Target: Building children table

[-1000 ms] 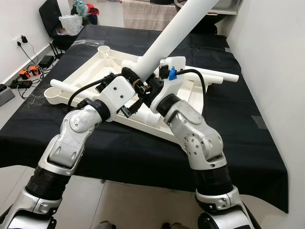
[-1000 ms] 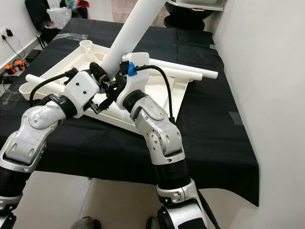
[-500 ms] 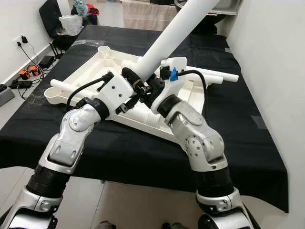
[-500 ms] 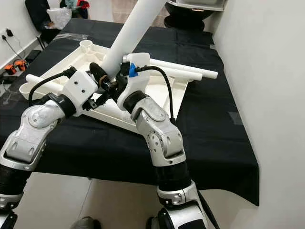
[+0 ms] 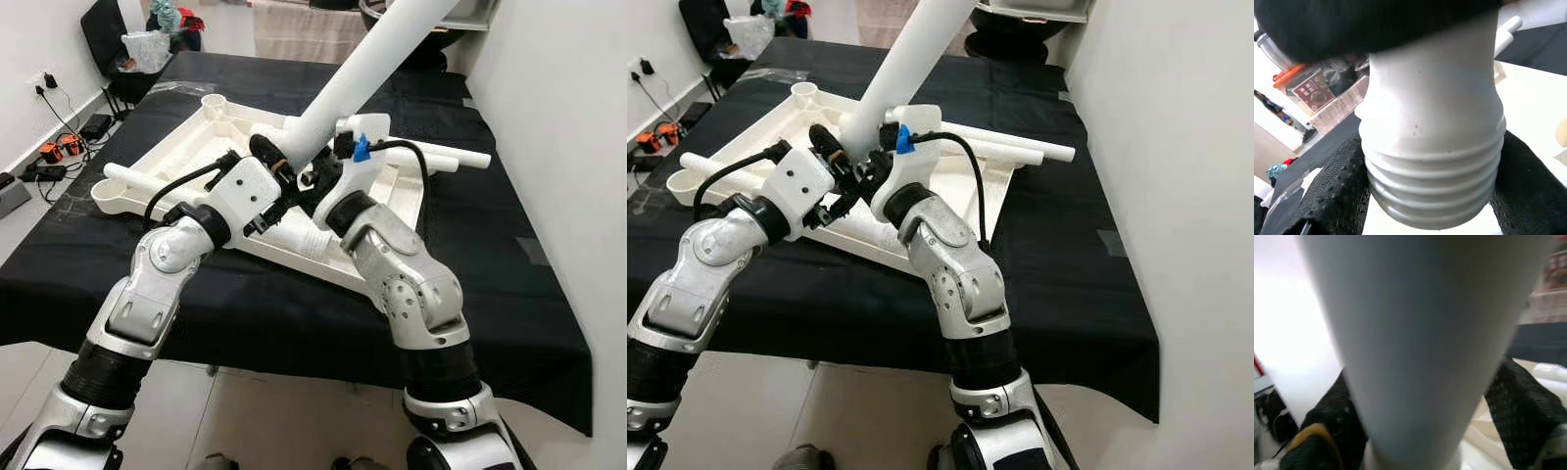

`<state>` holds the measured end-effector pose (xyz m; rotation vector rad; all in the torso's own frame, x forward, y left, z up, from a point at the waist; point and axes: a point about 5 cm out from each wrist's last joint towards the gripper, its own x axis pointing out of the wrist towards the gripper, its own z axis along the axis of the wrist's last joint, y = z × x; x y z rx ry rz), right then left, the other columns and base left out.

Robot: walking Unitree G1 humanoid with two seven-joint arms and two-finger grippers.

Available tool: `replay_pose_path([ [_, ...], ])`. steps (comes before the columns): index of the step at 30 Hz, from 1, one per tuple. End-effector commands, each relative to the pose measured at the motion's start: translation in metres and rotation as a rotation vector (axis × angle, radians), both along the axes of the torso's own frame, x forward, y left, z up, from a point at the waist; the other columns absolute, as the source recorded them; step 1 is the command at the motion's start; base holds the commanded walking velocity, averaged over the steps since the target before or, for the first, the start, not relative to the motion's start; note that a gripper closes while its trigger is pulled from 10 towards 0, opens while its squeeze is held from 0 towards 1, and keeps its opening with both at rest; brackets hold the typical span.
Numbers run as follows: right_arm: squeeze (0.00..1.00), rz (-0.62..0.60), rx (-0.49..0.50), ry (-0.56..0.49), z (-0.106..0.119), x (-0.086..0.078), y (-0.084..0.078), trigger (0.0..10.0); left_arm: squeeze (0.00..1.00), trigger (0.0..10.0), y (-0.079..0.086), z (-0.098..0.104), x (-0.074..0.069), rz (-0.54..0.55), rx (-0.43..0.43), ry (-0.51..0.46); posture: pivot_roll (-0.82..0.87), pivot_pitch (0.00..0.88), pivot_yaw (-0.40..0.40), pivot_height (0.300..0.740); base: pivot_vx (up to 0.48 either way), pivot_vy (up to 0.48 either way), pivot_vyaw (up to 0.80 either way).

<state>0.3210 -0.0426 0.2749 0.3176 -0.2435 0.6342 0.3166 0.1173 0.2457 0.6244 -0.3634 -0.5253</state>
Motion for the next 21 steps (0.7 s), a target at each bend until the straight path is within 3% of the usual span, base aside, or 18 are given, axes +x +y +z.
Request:
replay_pose_path([
  [1,0.0,0.006,0.066,-0.007,0.011,0.0,0.004,10.0,0.0,10.0,-0.007,-0.003,-0.006,-0.037,0.02,-0.012,0.02,0.06,-0.047,0.74,0.0,0.0,0.0],
  [21,0.0,0.0,0.265,0.029,0.036,0.006,-0.005,10.0,0.0,10.0,-0.007,-0.007,-0.01,-0.045,0.051,-0.013,0.03,0.071,-0.049,0.74,0.0,0.0,0.0],
])
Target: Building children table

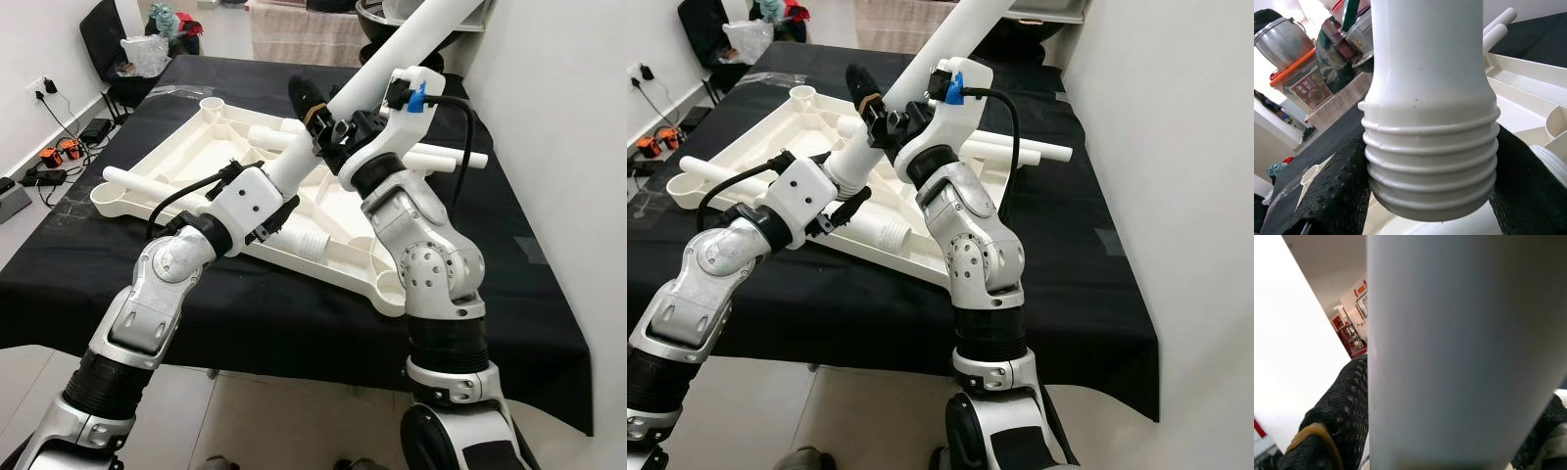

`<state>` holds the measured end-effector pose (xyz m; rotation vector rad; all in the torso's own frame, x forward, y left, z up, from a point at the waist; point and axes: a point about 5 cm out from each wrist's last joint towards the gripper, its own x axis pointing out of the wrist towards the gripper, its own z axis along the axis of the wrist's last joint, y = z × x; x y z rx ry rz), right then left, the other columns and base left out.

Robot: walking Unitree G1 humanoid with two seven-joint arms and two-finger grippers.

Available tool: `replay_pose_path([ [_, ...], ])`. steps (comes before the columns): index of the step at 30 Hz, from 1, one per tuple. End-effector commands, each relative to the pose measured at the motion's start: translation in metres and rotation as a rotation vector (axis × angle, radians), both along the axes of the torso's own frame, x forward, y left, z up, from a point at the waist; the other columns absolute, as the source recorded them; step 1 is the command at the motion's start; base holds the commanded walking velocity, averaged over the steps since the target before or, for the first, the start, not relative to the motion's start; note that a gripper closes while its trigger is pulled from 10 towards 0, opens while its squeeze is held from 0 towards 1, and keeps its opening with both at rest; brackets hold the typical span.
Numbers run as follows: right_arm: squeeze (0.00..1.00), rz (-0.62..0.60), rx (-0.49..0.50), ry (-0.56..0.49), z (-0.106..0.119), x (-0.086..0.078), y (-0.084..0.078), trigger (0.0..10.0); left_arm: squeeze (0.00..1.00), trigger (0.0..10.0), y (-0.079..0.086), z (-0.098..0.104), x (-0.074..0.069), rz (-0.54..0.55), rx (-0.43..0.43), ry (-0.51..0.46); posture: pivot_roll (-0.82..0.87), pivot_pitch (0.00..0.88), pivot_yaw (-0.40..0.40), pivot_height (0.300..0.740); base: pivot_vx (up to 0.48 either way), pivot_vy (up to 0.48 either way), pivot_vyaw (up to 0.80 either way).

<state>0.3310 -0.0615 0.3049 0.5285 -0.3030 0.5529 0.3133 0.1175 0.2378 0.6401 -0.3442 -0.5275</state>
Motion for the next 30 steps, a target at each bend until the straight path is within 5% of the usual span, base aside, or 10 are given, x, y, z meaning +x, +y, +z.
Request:
replay_pose_path([
  [1,0.0,0.053,0.049,0.002,0.008,-0.003,0.013,10.0,0.0,10.0,-0.007,0.001,-0.007,-0.051,0.032,-0.026,0.03,0.071,-0.049,0.74,0.0,0.0,0.0],
  [9,0.0,0.07,0.065,0.009,0.011,-0.003,0.014,10.0,0.0,10.0,-0.009,0.001,-0.008,-0.062,0.044,-0.029,0.02,0.073,-0.049,0.74,0.0,0.0,0.0],
  [10,0.0,0.074,0.069,0.01,0.011,-0.003,0.014,1.5,0.0,10.0,-0.009,0.0,-0.009,-0.066,0.049,-0.029,0.02,0.075,-0.051,0.74,0.0,0.0,0.0],
  [12,0.0,0.074,0.069,0.01,0.011,-0.003,0.014,1.5,0.0,10.0,-0.009,0.0,-0.009,-0.066,0.049,-0.029,0.02,0.075,-0.051,0.74,0.0,0.0,0.0],
  [13,0.0,0.077,0.067,0.009,0.011,-0.003,0.014,0.0,0.0,10.0,-0.009,0.0,-0.01,-0.069,0.053,-0.028,0.02,0.08,-0.05,0.74,0.0,0.0,0.0],
  [30,0.0,0.058,0.069,0.016,0.01,-0.001,0.009,0.0,0.0,10.0,-0.014,-0.009,-0.017,-0.101,0.049,0.008,0.02,0.071,-0.045,0.74,0.0,0.0,0.0],
])
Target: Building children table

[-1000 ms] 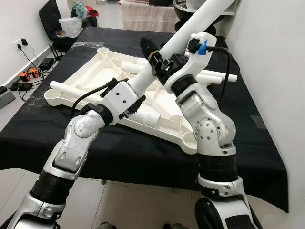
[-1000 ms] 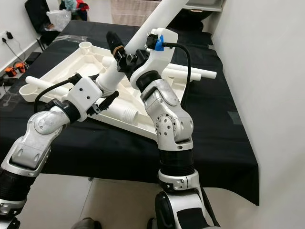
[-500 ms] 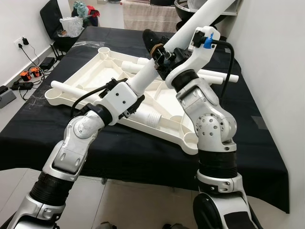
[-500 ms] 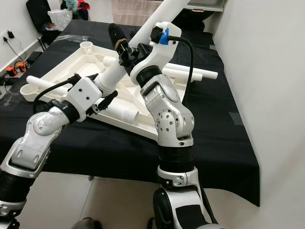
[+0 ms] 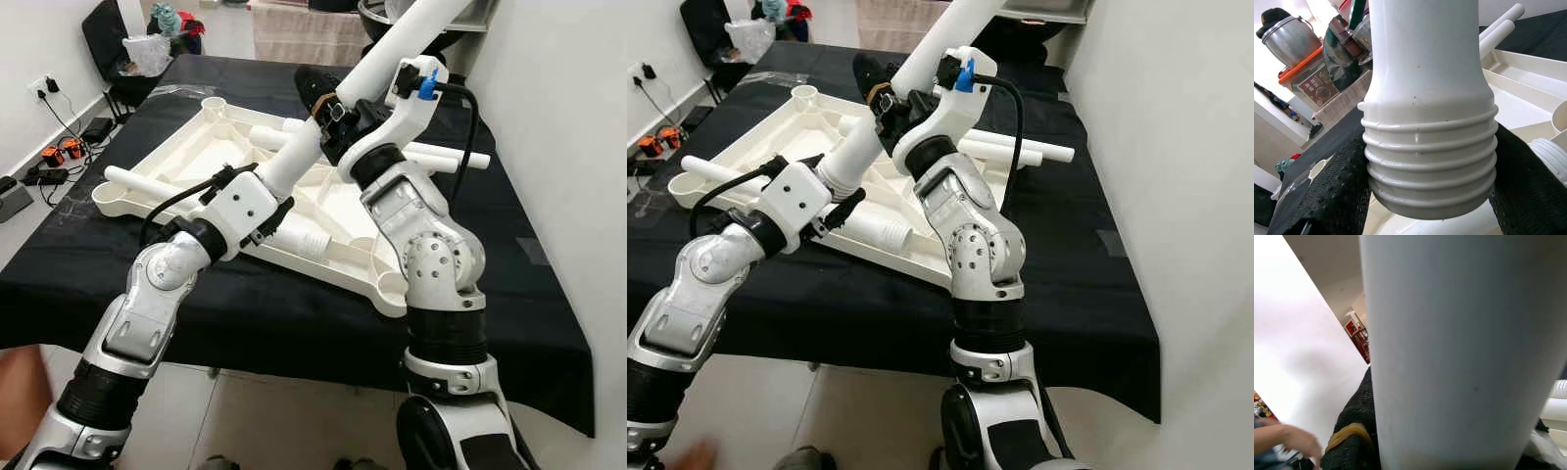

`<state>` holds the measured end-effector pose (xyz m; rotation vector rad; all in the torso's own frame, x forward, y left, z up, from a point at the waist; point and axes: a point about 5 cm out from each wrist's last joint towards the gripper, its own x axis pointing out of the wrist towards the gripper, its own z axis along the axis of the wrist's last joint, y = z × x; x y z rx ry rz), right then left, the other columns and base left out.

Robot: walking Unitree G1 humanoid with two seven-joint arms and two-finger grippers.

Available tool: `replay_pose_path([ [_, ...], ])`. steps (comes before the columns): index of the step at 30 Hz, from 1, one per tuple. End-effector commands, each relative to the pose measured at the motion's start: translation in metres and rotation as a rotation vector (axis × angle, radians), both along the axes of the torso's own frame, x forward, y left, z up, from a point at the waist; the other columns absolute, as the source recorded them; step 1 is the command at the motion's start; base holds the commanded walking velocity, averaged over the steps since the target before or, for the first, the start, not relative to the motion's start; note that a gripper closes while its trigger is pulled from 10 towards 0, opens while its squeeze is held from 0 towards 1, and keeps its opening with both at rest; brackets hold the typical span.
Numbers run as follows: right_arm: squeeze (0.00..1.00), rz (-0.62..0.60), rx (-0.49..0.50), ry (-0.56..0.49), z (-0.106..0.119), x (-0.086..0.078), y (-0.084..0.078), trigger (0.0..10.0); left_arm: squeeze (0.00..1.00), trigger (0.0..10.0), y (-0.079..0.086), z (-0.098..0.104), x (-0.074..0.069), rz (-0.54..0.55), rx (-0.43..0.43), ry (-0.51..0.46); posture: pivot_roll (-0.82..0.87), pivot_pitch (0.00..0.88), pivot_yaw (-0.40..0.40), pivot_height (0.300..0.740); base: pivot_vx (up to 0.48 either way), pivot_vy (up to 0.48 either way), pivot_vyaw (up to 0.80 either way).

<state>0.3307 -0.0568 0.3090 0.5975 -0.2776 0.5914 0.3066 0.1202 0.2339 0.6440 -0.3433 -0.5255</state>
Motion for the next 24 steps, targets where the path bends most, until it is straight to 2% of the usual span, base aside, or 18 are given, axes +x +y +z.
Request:
replay_pose_path([
  [1,0.0,0.003,0.016,-0.012,0.006,-0.001,0.004,0.0,0.0,10.0,-0.016,-0.005,-0.01,-0.104,0.046,0.009,0.02,0.071,-0.045,0.74,0.0,0.0,0.0],
  [2,0.0,-0.001,0.017,-0.012,0.005,-0.001,0.003,0.0,0.0,10.0,-0.017,-0.007,-0.011,-0.105,0.035,0.029,0.02,0.059,-0.042,0.74,0.0,0.0,0.0],
  [3,0.0,-0.005,0.017,-0.013,0.005,-0.001,0.003,0.0,1.0,10.0,-0.017,-0.01,-0.01,-0.106,-0.011,0.081,0.02,0.05,-0.037,0.74,0.0,0.0,0.0],
  [7,0.0,-0.012,0.018,-0.015,0.004,0.0,0.001,0.0,1.0,10.0,-0.017,-0.013,-0.011,-0.117,-0.058,0.138,0.02,0.039,-0.036,0.74,0.0,0.0,0.0],
  [12,0.0,-0.023,0.018,-0.018,0.004,0.001,-0.001,0.0,1.0,10.0,-0.015,-0.012,-0.011,-0.097,-0.058,0.127,0.02,0.034,-0.034,0.74,0.0,0.0,0.0],
  [13,0.0,-0.045,0.016,-0.02,0.005,0.004,-0.007,0.0,0.0,10.0,-0.009,-0.014,-0.012,-0.065,-0.01,0.116,0.02,0.027,-0.038,0.74,0.0,0.0,0.0],
  [18,0.0,-0.075,-0.001,-0.028,0.005,0.006,-0.013,0.0,0.0,10.0,0.0,-0.016,-0.013,-0.006,0.0,0.108,0.02,0.022,-0.04,0.74,0.0,0.0,0.0],
  [19,0.0,-0.09,-0.009,-0.034,0.006,0.007,-0.016,0.0,0.0,10.0,0.008,-0.015,-0.012,0.043,-0.005,0.095,0.02,0.018,-0.04,0.74,0.0,0.0,0.0],
  [21,0.0,-0.09,-0.009,-0.034,0.006,0.007,-0.016,0.0,0.0,10.0,0.008,-0.015,-0.012,0.043,-0.005,0.095,0.02,0.018,-0.04,0.74,0.0,0.0,0.0],
  [22,0.0,-0.122,-0.024,-0.044,0.007,0.01,-0.023,0.0,0.0,10.0,0.025,-0.01,-0.008,0.163,-0.04,0.051,0.03,0.022,-0.046,0.74,0.0,0.0,0.0],
  [24,0.0,-0.122,-0.024,-0.044,0.007,0.01,-0.023,0.0,0.0,10.0,0.025,-0.01,-0.008,0.163,-0.04,0.051,0.03,0.022,-0.046,0.74,0.0,0.0,0.0],
])
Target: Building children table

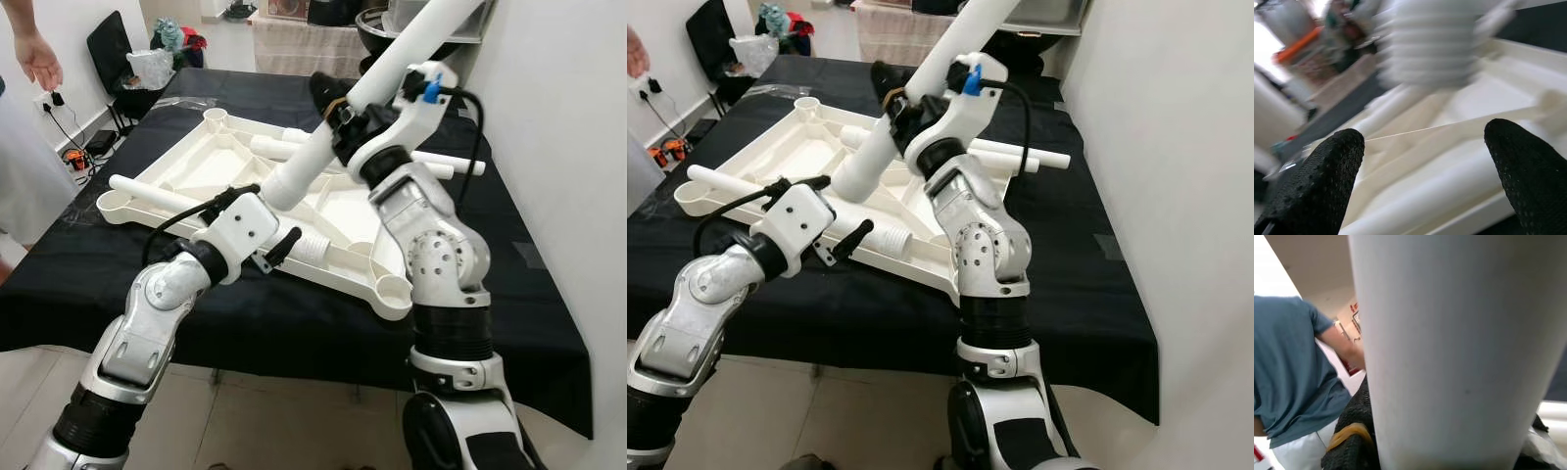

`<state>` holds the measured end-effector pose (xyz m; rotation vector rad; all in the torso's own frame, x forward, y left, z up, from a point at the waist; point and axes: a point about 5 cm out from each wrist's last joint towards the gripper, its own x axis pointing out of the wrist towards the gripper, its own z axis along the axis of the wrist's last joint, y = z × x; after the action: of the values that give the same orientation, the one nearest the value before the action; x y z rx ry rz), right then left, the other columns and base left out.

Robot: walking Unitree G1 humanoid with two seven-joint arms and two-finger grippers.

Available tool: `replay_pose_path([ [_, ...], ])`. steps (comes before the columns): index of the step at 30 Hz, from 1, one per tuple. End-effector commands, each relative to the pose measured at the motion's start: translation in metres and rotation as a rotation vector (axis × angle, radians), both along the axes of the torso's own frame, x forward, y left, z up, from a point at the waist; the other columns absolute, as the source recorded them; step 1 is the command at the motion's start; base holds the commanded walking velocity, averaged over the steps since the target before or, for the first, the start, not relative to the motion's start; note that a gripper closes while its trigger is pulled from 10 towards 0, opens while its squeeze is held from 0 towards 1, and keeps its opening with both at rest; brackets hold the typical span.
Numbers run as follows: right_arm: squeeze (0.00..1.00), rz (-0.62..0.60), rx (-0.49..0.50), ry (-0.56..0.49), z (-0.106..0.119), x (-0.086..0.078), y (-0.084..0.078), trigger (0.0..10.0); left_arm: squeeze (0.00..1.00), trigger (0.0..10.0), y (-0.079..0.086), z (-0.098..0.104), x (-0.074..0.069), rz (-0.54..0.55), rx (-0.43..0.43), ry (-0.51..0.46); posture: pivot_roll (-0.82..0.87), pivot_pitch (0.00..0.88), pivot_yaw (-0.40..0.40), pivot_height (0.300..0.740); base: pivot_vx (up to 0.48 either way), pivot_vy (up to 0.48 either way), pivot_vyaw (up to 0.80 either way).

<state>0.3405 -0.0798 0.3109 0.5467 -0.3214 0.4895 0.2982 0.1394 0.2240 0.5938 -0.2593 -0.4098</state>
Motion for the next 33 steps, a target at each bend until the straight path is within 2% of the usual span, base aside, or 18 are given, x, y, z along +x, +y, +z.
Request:
replay_pose_path([
  [1,0.0,-0.029,-0.009,-0.031,0.005,0.001,-0.005,0.0,0.0,10.0,0.013,0.004,0.001,0.088,-0.011,-0.029,0.03,0.022,-0.046,0.74,0.0,0.0,0.0],
  [2,0.0,-0.029,-0.009,-0.031,0.005,0.001,-0.005,0.0,0.0,10.0,0.013,0.004,0.001,0.088,-0.011,-0.029,0.03,0.022,-0.046,0.74,0.0,0.0,0.0],
  [3,0.0,-0.063,-0.032,-0.037,0.005,0.003,-0.01,0.0,0.0,10.0,0.017,0.007,0.001,0.132,-0.041,-0.055,0.03,0.024,-0.048,0.74,0.0,0.0,0.0],
  [4,0.0,-0.133,-0.091,-0.032,0.0,0.006,-0.02,2.2,0.0,10.0,0.017,0.011,-0.002,0.167,-0.142,-0.065,0.03,0.027,-0.049,0.74,0.0,0.0,0.0],
  [5,0.0,-0.19,-0.153,-0.037,-0.004,0.008,-0.027,10.0,0.0,10.0,0.014,0.012,-0.005,0.182,-0.238,-0.055,0.03,0.027,-0.049,0.74,0.0,0.0,0.0],
  [6,0.0,-0.19,-0.153,-0.037,-0.004,0.008,-0.027,10.0,0.0,10.0,0.014,0.012,-0.005,0.182,-0.238,-0.055,0.03,0.027,-0.049,0.74,0.0,0.0,0.0],
  [8,0.0,-0.276,-0.251,-0.036,-0.013,0.008,-0.037,10.0,0.0,10.0,0.004,0.009,-0.013,0.163,-0.339,-0.028,0.02,0.03,-0.048,0.74,0.0,0.0,0.0],
  [9,0.0,-0.276,-0.251,-0.036,-0.013,0.008,-0.037,10.0,0.0,10.0,0.004,0.009,-0.013,0.163,-0.339,-0.028,0.02,0.03,-0.048,0.74,0.0,0.0,0.0],
  [12,0.0,-0.325,-0.36,-0.074,-0.024,0.002,-0.043,10.0,0.0,10.0,-0.009,0.002,-0.022,0.156,-0.414,0.009,0.02,0.03,-0.047,0.74,0.0,0.0,0.0],
  [15,0.0,-0.34,-0.382,-0.069,-0.029,0.0,-0.046,10.0,0.0,10.0,-0.013,0.0,-0.025,0.157,-0.465,0.028,0.03,0.033,-0.048,0.74,0.0,0.0,0.0],
  [22,0.0,-0.368,-0.461,-0.052,-0.044,-0.004,-0.052,10.0,0.0,10.0,-0.024,-0.003,-0.032,0.149,-0.444,0.027,0.03,0.034,-0.056,0.74,0.0,0.0,0.0],
  [28,0.0,-0.361,-0.491,-0.056,-0.046,-0.004,-0.054,10.0,0.0,10.0,-0.023,-0.004,-0.031,0.171,-0.462,0.039,0.03,0.036,-0.058,0.74,0.0,0.0,0.0],
  [33,0.0,-0.371,-0.499,-0.074,-0.041,-0.001,-0.056,10.0,0.0,10.0,-0.024,-0.004,-0.031,0.174,-0.463,0.036,0.03,0.035,-0.059,0.74,0.0,-0.393,0.0],
])
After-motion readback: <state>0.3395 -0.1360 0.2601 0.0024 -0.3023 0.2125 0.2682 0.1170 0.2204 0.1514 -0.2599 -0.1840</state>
